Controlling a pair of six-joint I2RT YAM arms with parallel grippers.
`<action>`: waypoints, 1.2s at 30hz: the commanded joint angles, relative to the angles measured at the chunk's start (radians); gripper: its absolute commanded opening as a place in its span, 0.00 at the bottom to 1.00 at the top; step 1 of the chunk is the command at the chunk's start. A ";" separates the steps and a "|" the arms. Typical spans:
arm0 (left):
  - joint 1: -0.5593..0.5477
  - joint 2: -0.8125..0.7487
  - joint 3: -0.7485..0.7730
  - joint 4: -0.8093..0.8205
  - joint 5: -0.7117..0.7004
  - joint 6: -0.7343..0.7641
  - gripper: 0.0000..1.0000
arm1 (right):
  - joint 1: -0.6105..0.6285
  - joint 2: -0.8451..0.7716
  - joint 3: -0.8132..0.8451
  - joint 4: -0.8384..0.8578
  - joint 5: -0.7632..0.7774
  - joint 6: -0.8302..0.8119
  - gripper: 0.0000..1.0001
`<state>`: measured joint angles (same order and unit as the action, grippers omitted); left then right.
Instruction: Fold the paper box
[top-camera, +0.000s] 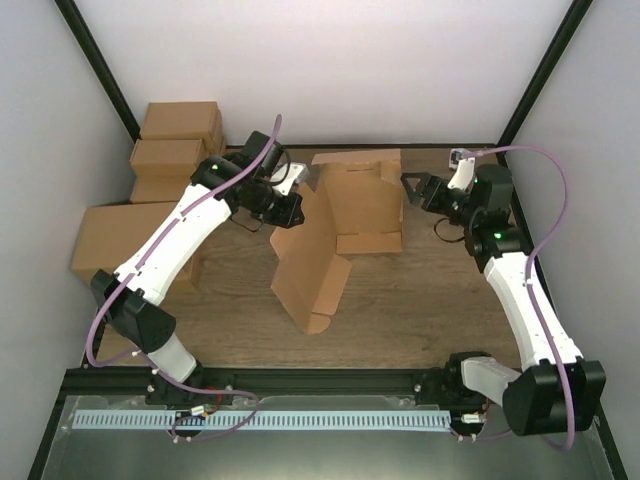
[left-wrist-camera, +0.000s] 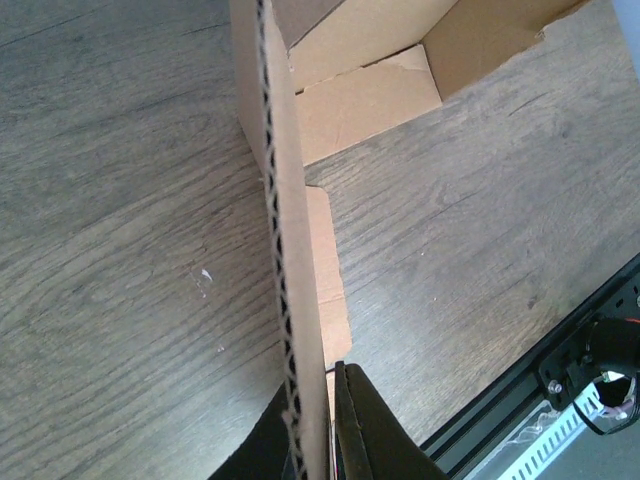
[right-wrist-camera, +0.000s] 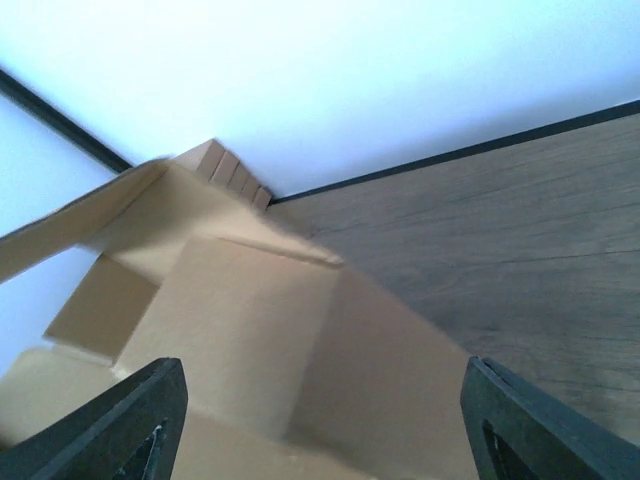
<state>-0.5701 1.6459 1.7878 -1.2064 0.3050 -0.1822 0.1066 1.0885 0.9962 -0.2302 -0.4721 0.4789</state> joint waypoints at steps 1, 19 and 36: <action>0.001 0.015 0.010 -0.008 0.018 0.012 0.07 | -0.074 0.058 0.044 0.034 -0.086 0.036 0.75; 0.002 -0.046 0.015 0.123 0.163 0.007 0.47 | -0.083 0.217 0.058 0.056 -0.240 -0.002 0.56; 0.271 -0.161 -0.234 0.548 0.462 -0.218 0.50 | -0.084 0.240 0.055 0.045 -0.229 -0.034 0.52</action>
<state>-0.3016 1.4406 1.5951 -0.7761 0.6399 -0.3534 0.0296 1.3193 1.0321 -0.1829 -0.6849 0.4633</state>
